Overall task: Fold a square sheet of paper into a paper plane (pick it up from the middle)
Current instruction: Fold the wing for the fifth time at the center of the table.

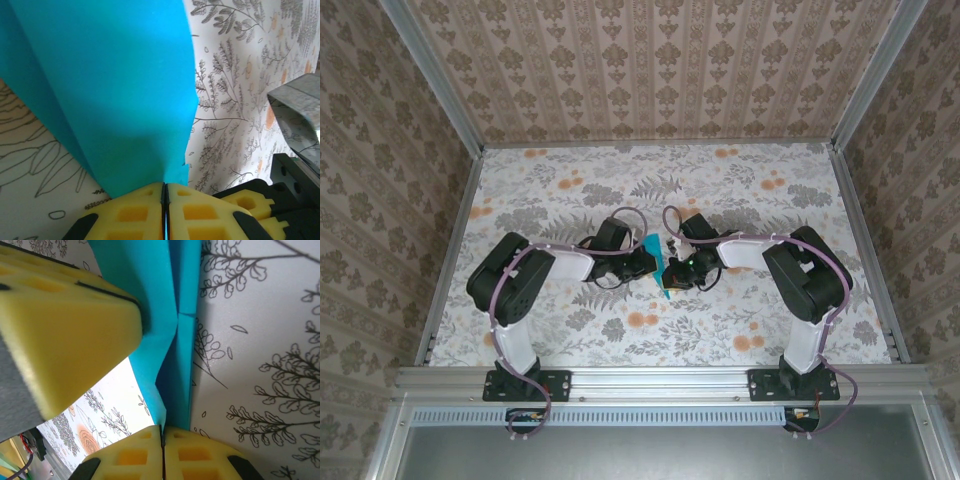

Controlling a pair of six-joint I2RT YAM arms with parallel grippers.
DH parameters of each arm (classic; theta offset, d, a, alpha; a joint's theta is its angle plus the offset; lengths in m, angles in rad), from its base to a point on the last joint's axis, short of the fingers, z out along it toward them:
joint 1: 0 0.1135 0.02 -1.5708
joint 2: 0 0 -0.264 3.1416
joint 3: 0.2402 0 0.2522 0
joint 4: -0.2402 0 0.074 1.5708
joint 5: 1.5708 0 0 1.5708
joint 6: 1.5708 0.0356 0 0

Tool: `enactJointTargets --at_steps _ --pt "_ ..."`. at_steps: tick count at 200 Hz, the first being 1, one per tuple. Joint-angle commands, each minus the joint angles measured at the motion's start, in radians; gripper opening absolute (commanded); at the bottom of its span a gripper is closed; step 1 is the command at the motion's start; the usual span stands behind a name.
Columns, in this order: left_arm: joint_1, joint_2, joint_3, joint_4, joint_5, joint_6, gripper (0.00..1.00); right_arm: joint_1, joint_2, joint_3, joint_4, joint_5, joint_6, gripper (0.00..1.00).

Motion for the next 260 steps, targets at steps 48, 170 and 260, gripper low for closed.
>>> enactJointTargets --at_steps 48,170,260 --pt "-0.015 0.031 0.042 -0.148 -0.053 0.054 0.09 -0.006 -0.026 -0.059 -0.078 0.105 0.012 0.17" --pt "-0.016 0.047 0.049 -0.185 -0.071 0.051 0.07 0.035 -0.129 -0.011 -0.006 0.058 0.045 0.15" --pt "-0.015 0.026 0.066 -0.189 -0.088 0.018 0.11 0.038 -0.043 0.005 -0.039 0.107 0.031 0.09"
